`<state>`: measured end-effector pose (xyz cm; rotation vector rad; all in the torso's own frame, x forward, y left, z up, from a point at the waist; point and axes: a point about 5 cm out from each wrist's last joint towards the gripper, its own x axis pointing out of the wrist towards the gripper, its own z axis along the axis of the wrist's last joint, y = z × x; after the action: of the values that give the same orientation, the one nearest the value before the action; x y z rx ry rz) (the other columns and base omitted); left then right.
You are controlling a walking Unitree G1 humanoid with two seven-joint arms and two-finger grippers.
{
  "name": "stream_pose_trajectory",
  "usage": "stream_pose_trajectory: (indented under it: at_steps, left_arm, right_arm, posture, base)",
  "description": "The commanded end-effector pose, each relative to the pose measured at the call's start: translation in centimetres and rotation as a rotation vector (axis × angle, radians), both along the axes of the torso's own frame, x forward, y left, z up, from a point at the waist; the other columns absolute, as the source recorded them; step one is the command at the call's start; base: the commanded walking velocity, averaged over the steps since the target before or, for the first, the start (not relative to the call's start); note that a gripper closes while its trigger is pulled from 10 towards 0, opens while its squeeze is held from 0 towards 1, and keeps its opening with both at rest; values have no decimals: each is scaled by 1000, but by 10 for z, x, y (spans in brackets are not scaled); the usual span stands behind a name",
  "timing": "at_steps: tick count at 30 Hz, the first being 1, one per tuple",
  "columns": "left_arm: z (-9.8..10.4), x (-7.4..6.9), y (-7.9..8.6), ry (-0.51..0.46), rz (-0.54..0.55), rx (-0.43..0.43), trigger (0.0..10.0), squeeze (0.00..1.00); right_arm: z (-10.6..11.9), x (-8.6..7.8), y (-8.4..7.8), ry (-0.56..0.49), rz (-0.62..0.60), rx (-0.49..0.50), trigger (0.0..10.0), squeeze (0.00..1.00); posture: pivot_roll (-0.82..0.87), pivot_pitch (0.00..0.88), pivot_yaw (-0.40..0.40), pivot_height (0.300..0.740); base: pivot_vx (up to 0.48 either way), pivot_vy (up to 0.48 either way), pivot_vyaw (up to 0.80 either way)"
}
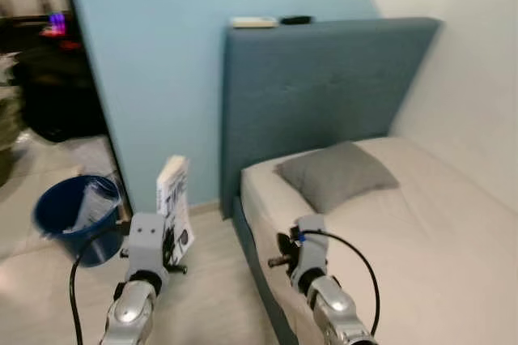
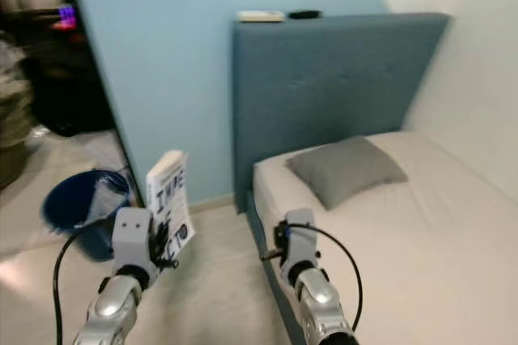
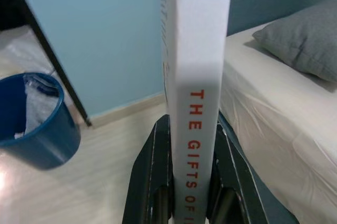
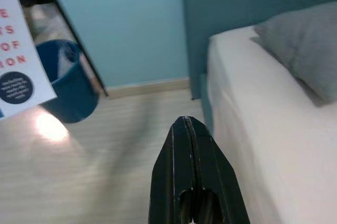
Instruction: Clean up the room
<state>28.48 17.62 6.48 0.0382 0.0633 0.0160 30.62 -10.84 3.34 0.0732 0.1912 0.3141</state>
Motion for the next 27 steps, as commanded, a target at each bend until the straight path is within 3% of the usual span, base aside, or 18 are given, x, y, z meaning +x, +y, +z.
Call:
stream_pose_trajectory:
  at_steps: [1, 12, 27]
  left_arm:
    - [5, 2, -4, -31, -15, 4, 10000, 0]
    - [4, 1, -2, -30, -8, 5, 10000, 0]
    - [2, -2, -4, -25, -26, 14, 10000, 0]
  right_arm:
    - [-3, -2, -5, 14, -14, -7, 10000, 0]
    - [-4, -2, -5, 19, -16, -13, 10000, 0]
    - [-5, -4, -5, 22, -16, -11, 10000, 0]
  posture:
    - [8, 56, -31, 740]
    - [9, 65, -35, 740]
    - [7, 74, -34, 740]
  base:
    - [337, 0, -481]
    - [329, 0, 0]
    - [0, 0, 0]
